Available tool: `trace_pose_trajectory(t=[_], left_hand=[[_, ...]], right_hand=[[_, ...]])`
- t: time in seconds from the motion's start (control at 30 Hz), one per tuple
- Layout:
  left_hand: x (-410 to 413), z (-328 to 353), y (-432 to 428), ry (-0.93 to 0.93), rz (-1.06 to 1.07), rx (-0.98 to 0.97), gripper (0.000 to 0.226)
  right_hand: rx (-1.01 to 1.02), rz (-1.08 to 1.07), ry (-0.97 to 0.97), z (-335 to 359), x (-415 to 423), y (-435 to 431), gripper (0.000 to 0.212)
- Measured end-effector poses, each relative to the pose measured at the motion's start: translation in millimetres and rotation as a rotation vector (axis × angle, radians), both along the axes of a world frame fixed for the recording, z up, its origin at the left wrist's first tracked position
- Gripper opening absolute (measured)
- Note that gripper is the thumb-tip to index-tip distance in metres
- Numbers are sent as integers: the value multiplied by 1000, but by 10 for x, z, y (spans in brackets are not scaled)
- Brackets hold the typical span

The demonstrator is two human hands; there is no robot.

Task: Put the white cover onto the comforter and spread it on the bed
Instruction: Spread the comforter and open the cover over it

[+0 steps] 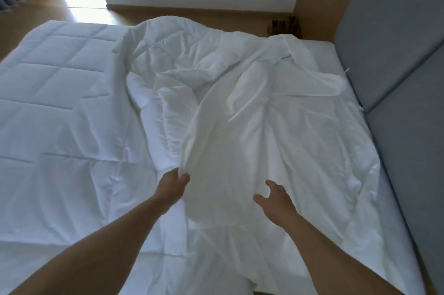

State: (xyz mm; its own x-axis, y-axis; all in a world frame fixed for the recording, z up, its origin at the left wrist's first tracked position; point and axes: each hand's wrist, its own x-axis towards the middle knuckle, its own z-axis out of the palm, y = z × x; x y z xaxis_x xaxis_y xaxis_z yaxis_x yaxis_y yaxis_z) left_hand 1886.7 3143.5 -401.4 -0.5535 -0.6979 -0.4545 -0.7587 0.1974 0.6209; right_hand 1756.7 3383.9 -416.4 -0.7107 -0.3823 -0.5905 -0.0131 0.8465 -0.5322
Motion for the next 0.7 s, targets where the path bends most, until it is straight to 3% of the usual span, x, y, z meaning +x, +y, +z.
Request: trace_pose_trajectory(t=[0.2,0.43,0.57,0.7], left_hand=[[-355,57,176,78,-36,218,19],[-129,-80,-277,-46,162,-128,27],[-38,-165,-185,-193,78,-114,22],[-243,-419,321,-254,-140,-139,10]], right_hand=[[-3,14,45,29,-47,19,68],[42,-60,44,-6,-178,393,70],[163,-140,-12,-228,-239,840,74],[272,-208,-16,-507,-313,1355,79]])
